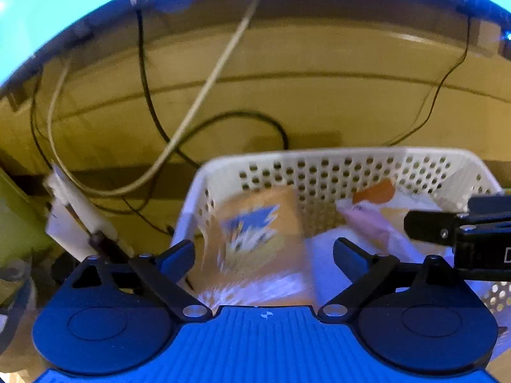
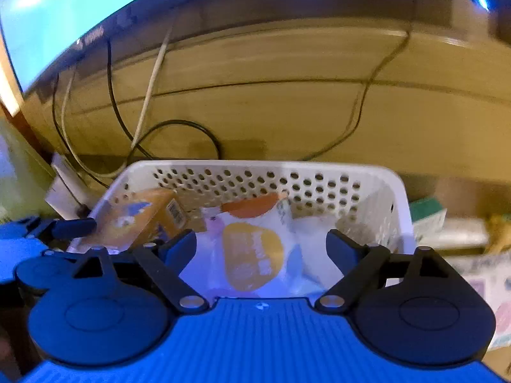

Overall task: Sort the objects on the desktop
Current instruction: 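Carry the box and bag into the white basket and open both tools, then move both open tools back from the basket toward the desk items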

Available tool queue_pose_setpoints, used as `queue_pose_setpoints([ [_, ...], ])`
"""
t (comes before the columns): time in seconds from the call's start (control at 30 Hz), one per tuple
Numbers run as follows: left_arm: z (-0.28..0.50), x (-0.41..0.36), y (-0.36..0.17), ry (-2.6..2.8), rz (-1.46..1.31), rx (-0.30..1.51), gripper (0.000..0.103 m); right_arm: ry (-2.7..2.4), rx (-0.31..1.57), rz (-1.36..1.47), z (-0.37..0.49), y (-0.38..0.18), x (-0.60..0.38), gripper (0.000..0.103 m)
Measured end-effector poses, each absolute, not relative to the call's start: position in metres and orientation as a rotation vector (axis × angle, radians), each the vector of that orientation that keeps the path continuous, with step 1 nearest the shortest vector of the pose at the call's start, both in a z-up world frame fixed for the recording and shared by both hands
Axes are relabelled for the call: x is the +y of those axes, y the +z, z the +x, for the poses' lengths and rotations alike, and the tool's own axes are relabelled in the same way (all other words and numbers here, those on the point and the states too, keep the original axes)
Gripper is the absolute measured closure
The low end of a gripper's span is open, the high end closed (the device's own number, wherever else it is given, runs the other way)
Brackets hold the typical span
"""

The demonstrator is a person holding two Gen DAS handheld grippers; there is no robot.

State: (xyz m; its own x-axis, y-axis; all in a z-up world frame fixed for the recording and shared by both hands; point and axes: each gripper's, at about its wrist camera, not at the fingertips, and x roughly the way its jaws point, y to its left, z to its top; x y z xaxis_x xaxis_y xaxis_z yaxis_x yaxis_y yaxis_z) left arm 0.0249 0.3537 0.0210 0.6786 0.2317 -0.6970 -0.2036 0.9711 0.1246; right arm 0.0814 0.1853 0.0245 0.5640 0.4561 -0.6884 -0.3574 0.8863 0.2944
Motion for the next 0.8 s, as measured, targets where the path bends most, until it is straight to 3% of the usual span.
queue_pose_setpoints([
  [0.1,0.018,0.349,0.027,0.255,0.05,0.765,0.002,0.513,0.894,0.22,0.082,0.021,0.175,0.013],
  [0.37,0.004,0.335,0.04,0.275,0.041,0.716,0.001,0.469,0.726,0.154,0.058,0.03,0.141,0.012],
  [0.8,-0.002,0.233,0.046,0.184,0.033,0.634,0.0,0.362,0.562,0.111,0.03,0.033,0.042,0.009],
])
